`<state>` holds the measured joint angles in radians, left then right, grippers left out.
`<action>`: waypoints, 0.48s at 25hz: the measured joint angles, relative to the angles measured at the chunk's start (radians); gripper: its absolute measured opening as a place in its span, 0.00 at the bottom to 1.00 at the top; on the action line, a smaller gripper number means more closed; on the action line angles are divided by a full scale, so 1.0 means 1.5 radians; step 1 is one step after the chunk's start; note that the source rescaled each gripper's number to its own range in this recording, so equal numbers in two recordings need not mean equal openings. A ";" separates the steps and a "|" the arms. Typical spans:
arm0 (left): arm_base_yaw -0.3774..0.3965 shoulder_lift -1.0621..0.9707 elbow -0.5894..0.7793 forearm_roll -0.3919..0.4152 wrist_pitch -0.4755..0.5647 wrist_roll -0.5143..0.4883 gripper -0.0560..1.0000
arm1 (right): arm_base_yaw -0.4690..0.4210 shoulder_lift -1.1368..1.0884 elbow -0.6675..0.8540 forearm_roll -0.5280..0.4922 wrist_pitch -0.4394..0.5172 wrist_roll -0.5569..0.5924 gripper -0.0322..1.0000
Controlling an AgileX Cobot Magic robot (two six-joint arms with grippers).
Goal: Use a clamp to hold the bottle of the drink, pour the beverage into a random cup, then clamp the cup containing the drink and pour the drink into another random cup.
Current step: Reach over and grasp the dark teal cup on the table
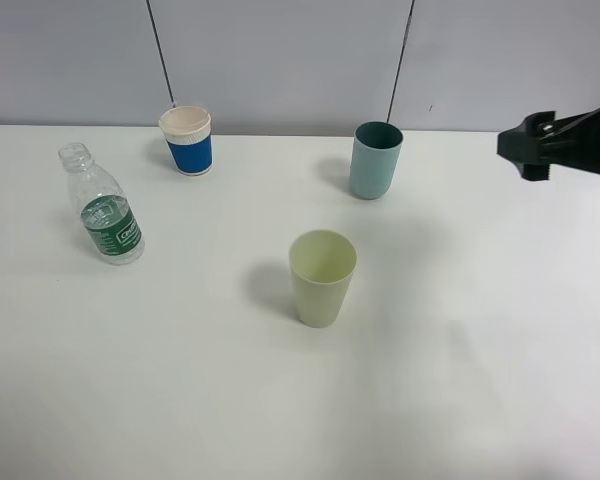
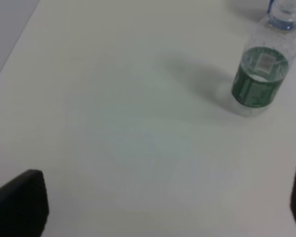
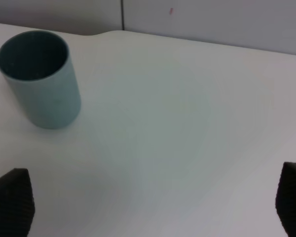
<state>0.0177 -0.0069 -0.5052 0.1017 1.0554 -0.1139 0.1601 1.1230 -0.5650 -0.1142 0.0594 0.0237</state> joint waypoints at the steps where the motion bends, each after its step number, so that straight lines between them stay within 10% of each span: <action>1: 0.000 0.000 0.000 0.000 0.000 0.000 1.00 | 0.009 0.019 0.000 0.000 -0.014 0.002 0.99; 12: 0.000 0.000 0.000 0.000 0.000 0.000 1.00 | 0.058 0.170 -0.001 -0.005 -0.093 0.022 0.99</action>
<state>0.0177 -0.0069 -0.5052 0.1017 1.0554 -0.1139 0.2465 1.3779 -0.5658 -0.1218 -0.0808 0.0569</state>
